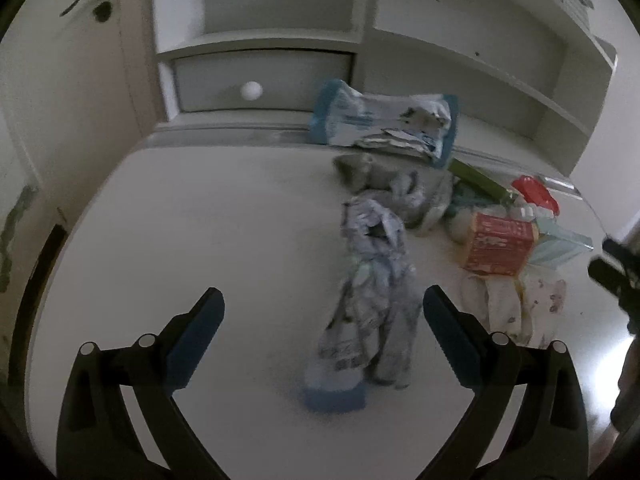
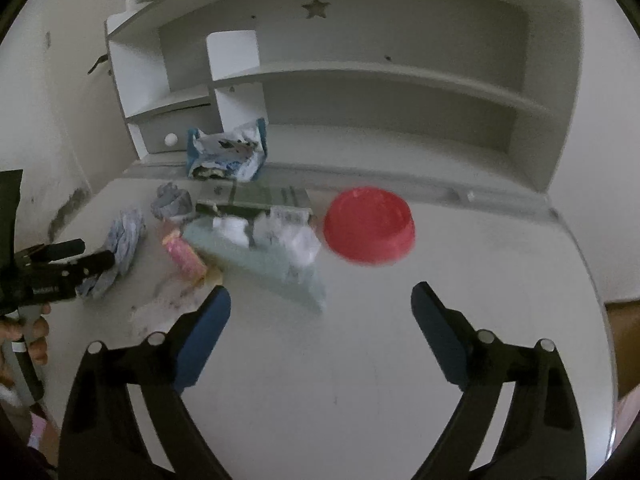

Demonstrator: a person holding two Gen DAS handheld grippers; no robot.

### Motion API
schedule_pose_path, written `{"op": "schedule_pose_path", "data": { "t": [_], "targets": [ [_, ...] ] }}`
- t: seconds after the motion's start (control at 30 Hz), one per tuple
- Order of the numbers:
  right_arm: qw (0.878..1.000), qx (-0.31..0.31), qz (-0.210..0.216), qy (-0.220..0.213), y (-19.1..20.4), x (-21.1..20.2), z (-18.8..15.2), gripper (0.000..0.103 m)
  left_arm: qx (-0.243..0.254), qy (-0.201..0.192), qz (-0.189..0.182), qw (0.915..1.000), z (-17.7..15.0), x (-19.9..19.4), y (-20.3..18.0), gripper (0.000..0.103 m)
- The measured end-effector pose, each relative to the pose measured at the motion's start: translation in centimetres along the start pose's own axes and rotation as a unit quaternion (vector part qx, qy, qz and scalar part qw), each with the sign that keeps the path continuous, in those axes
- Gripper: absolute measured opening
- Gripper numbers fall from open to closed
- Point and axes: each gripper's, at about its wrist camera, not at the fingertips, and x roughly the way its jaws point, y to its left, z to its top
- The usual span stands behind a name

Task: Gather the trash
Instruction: 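Grasp the blue-white wrapper with the left gripper while the right grasps the teal box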

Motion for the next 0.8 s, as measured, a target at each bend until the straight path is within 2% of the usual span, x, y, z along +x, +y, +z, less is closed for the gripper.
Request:
{"op": "schedule_pose_path", "data": {
  "t": [0.13,0.2,0.23,0.27,0.3,0.33,0.4,0.53,0.7,0.8],
  "targets": [
    [0.998,-0.043,0.031,0.019,0.8,2.0,1.1,0.076,0.008,0.019,-0.011,0.9997,0.3,1.3,-0.8,0.096],
    [0.995,-0.069,0.056,0.042,1.4,3.1,1.2,0.071,0.011,0.026,-0.027,0.9992,0.3,1.6,-0.7,0.079],
    [0.994,-0.080,0.062,0.048,1.6,3.4,1.1,0.064,0.015,0.025,-0.025,0.9993,0.2,1.6,-0.8,0.076],
    [0.992,-0.088,0.070,0.052,1.8,3.7,1.0,0.051,0.021,0.024,-0.027,0.9991,0.2,1.6,-0.9,0.066],
    [0.991,-0.089,0.079,0.059,1.8,3.9,1.0,0.043,0.027,0.023,-0.036,0.9987,0.1,1.5,-0.9,0.051],
    [0.990,-0.083,0.092,0.063,1.8,4.1,1.1,0.030,0.031,0.023,-0.038,0.9985,0.1,1.4,-1.0,0.043],
    [0.989,-0.069,0.110,0.073,1.8,4.1,1.1,0.022,0.030,0.025,-0.042,0.9983,0.1,1.4,-1.0,0.036],
    [0.988,-0.058,0.121,0.071,2.6,2.8,0.6,0.011,0.026,0.027,-0.047,0.9982,-0.2,1.0,-0.9,0.035],
    [0.994,0.008,0.100,0.033,0.6,-0.4,0.3,0.011,0.018,0.028,-0.070,0.9970,-0.5,0.3,-0.9,0.035],
    [0.993,0.049,0.105,-0.004,-0.8,-3.4,0.0,0.011,0.023,0.015,-0.075,0.9968,-0.5,-0.5,-1.2,0.035]
  ]
}}
